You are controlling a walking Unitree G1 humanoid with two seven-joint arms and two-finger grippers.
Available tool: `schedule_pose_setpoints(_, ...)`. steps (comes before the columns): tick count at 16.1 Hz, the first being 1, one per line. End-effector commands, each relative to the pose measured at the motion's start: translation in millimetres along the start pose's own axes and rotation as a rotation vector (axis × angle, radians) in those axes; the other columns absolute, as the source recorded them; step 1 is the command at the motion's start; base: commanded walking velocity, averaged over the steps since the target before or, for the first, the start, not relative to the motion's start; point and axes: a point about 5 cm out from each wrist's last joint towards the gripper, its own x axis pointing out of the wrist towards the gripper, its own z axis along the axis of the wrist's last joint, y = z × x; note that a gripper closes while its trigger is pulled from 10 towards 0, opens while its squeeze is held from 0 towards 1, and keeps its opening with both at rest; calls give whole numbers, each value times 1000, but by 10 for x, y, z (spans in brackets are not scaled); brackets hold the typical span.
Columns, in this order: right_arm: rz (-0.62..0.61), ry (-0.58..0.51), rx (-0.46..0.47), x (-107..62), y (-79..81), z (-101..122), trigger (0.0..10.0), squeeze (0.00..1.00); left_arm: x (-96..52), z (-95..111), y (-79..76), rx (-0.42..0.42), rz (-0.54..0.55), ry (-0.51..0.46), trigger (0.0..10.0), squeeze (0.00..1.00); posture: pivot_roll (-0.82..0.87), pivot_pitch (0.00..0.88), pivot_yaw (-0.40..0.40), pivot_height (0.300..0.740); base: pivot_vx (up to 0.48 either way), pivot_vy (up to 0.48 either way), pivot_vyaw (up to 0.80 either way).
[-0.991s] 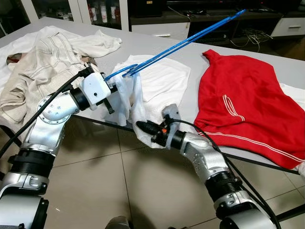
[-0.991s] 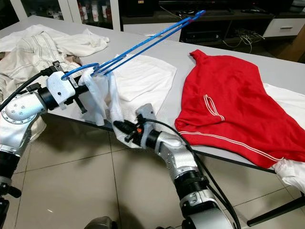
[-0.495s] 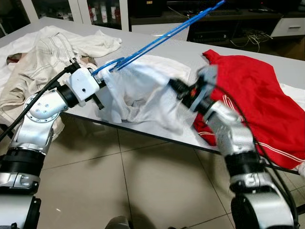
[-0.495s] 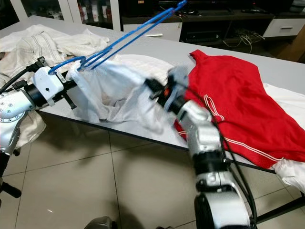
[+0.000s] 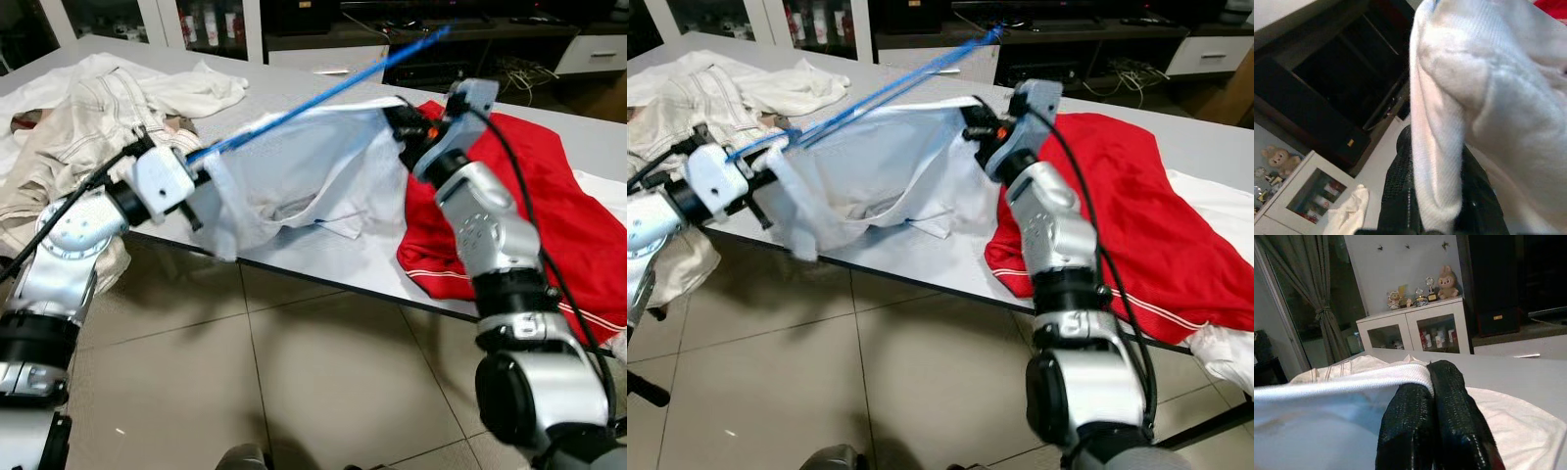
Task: Hang hanger
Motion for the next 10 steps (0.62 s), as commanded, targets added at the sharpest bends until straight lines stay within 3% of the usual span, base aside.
schedule_pose_setpoints(1, -42, -38, 20, -18, -119, 151, 0, 0, -75, 19, 58, 32, -5, 7, 0, 0, 157, 10, -55, 740, 0, 0, 0)
schedule_pose_setpoints(9, -8, -1, 4, -16, -209, 164, 0, 0, -384, -107, 72, 92, -186, 112, 0, 0, 168, 15, -57, 740, 0, 0, 0)
schedule_pose_setpoints(10, -6, 2, -1, -15, -223, 168, 0, 0, -402, -111, 112, 131, -207, 125, 0, 0, 170, 18, -58, 740, 0, 0, 0)
